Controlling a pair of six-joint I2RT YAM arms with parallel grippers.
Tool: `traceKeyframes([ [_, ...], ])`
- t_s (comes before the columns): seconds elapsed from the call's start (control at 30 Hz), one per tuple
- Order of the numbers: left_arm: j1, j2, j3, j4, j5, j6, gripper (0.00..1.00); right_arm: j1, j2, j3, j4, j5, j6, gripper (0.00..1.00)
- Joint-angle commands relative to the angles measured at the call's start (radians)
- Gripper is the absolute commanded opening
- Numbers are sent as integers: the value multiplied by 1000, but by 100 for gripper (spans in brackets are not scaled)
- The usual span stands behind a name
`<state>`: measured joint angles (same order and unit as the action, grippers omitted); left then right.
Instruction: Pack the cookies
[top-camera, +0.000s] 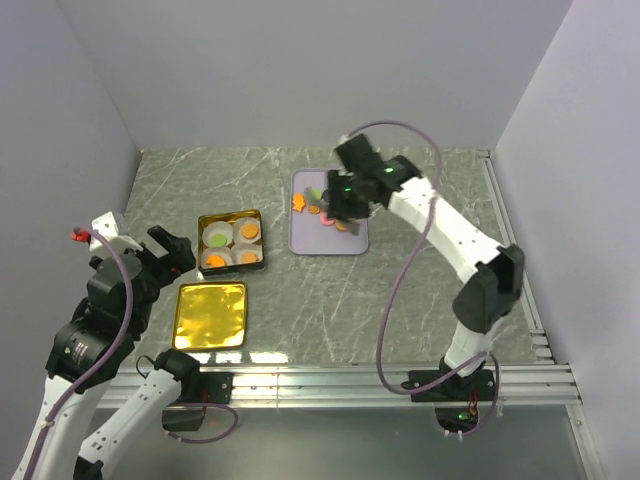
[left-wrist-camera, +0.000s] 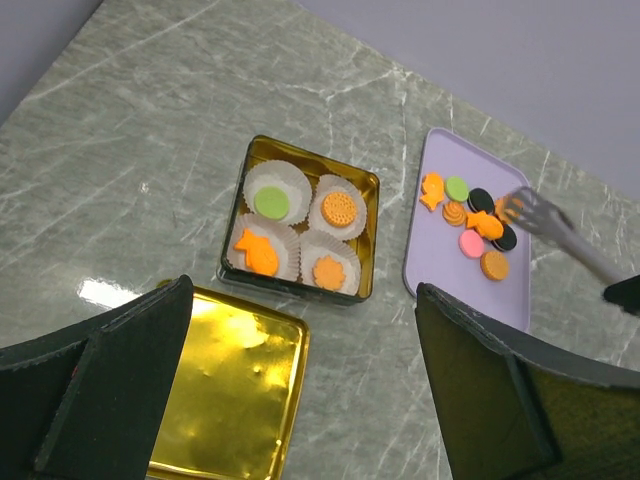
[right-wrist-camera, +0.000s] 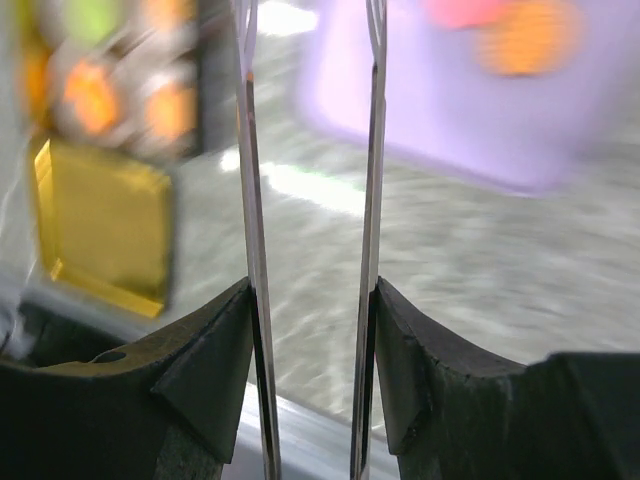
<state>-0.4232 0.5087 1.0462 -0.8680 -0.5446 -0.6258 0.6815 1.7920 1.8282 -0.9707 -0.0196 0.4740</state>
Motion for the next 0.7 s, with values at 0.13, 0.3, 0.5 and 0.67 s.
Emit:
traceKeyframes([
  [0.13,-3,60,-18,-34,31,-77,99,-226,-157,-276,95,99,-29,55],
  [0.3,-3,93,-28,-42,72,-83,99,-382,-190,-440,159,64,-14,54],
  [0.5,-3,108,-29,-54,90,-100,99,-453,-154,-509,194,73,-34,53],
  [0.67,-3,157,-26,-89,107,-118,100,-491,-120,-586,243,41,-9,53],
])
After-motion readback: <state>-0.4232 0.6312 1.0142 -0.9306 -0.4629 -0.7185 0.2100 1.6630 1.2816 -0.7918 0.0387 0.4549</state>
